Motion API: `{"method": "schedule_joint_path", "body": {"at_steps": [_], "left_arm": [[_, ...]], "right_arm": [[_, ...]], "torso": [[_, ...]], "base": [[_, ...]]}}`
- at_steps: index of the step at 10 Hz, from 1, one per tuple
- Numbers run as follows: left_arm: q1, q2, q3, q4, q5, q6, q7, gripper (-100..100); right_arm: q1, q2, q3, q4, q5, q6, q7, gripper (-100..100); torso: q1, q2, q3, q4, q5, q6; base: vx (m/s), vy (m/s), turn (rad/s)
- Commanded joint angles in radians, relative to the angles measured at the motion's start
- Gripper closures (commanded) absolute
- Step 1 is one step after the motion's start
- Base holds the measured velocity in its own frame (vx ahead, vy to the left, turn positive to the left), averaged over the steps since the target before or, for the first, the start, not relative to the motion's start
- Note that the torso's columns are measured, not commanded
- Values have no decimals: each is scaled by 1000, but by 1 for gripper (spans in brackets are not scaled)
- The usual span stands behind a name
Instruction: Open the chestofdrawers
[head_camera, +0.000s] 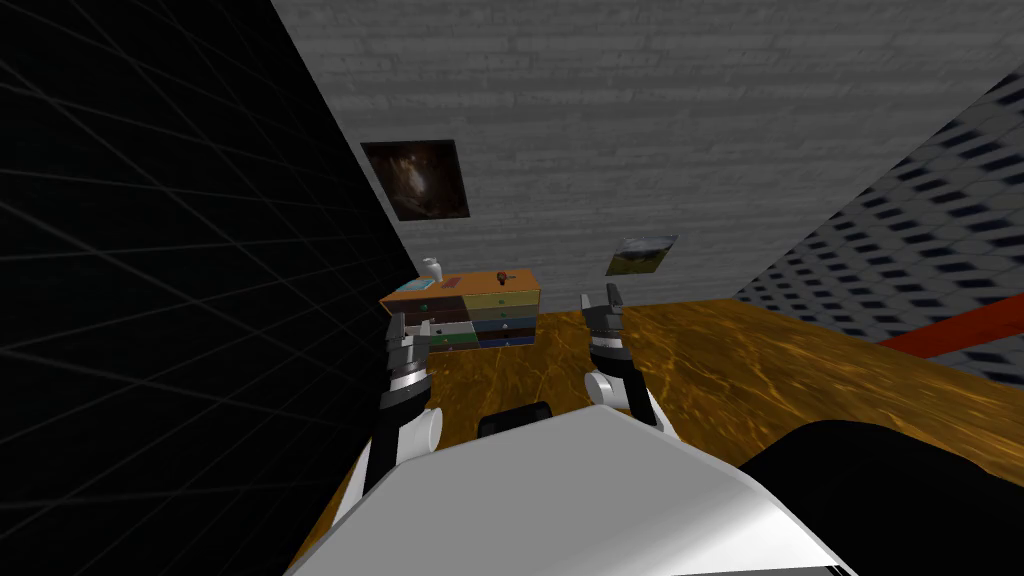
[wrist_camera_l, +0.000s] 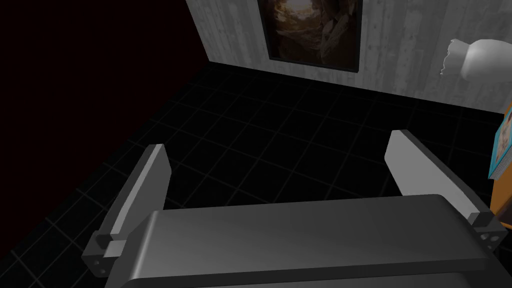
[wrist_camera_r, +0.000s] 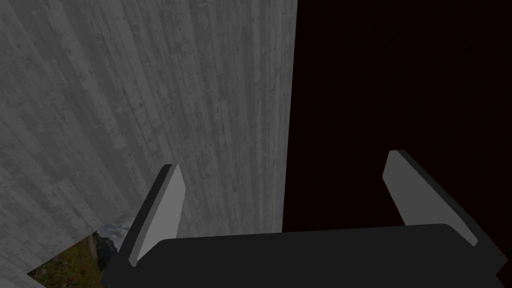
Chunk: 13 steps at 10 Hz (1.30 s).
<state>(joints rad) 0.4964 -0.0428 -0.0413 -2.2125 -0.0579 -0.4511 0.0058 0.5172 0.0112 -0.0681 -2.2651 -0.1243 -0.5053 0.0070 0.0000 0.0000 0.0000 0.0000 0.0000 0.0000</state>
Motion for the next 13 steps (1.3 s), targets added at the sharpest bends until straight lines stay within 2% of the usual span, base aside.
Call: {"method": "schedule_joint_path", "body": {"at_steps": [1, 9, 10, 11, 13], "left_arm": [[0, 0, 0, 0, 0, 0, 0, 0], [0, 0, 0, 0, 0, 0, 0, 0], [-4, 44, -3, 12, 0, -3, 1, -100], [-8, 74, -5, 23, 0, -6, 2, -100], [-20, 130, -13, 56, 0, -15, 4, -100]], "right_arm": [[0, 0, 0, 0, 0, 0, 0, 0], [0, 0, 0, 0, 0, 0, 0, 0], [0, 0, 0, 0, 0, 0, 0, 0], [0, 0, 0, 0, 0, 0, 0, 0], [0, 0, 0, 0, 0, 0, 0, 0]], "torso": [[0, 40, -82, 41, 0, 0], [0, 618, -1234, 617, 0, 0], [0, 691, -1382, 691, 0, 0], [0, 724, -1452, 724, 0, 0], [-1, 734, -1477, 736, 0, 0]], "base": [[0, 0, 0], [0, 0, 0], [32, -15, 26], [52, -34, 56], [90, -50, 56]]}}
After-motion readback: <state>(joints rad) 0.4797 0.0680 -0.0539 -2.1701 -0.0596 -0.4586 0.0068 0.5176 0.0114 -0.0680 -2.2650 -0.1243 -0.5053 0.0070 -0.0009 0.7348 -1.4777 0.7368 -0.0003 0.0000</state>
